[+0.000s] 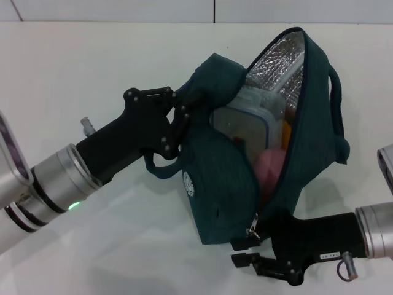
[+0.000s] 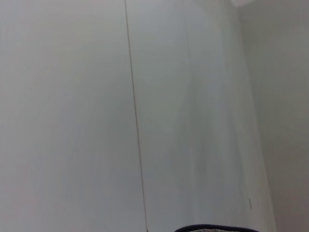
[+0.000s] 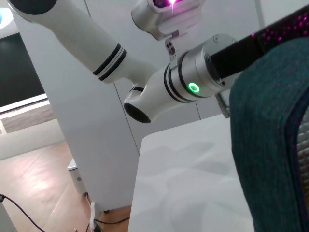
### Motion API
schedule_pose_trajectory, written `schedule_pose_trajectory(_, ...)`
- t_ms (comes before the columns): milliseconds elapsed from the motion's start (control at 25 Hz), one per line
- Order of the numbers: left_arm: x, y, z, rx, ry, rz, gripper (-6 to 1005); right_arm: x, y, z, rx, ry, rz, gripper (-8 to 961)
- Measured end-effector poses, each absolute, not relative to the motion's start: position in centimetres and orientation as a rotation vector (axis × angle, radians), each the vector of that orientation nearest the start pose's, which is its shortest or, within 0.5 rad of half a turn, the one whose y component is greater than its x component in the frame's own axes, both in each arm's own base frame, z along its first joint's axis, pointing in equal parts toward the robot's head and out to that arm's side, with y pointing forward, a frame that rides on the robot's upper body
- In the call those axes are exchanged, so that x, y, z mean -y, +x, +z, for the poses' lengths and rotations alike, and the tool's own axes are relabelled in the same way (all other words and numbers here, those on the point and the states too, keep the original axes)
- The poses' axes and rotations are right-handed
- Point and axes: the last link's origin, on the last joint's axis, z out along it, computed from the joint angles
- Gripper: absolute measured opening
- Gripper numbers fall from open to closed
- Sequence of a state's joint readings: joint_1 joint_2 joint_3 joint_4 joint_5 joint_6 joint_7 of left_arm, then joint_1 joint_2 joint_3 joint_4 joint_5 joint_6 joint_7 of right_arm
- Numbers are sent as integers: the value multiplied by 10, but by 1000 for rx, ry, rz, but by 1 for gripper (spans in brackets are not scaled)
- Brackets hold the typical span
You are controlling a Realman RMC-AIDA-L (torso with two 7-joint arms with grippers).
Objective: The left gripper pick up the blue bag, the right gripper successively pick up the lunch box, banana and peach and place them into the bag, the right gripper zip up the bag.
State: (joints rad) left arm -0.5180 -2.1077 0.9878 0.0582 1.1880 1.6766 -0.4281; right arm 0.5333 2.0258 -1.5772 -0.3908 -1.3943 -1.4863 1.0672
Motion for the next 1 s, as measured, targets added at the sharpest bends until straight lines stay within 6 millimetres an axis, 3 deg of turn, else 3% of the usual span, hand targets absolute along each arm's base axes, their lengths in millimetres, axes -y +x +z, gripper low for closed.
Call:
schedule_pose_trajectory(360,-281,-242,-51,67,-2219,-1195,45,-270,237,-72,-167,-3075,834,58)
schedule_pose_trajectory(720,-275,-246,-53,10,-2170,-1143,52,-275,240,-48,-184,-2937,976,34)
schedule_pose_trajectory(920,-274,-245,-53,17,-2171,-1161,57,-276,239,-46,-177,-2916,992,34)
schedule_pose_trajectory(1000,-271,-244,-52,20,-2170,-1187,169,-277,239,-46,-174,-2915,995,34)
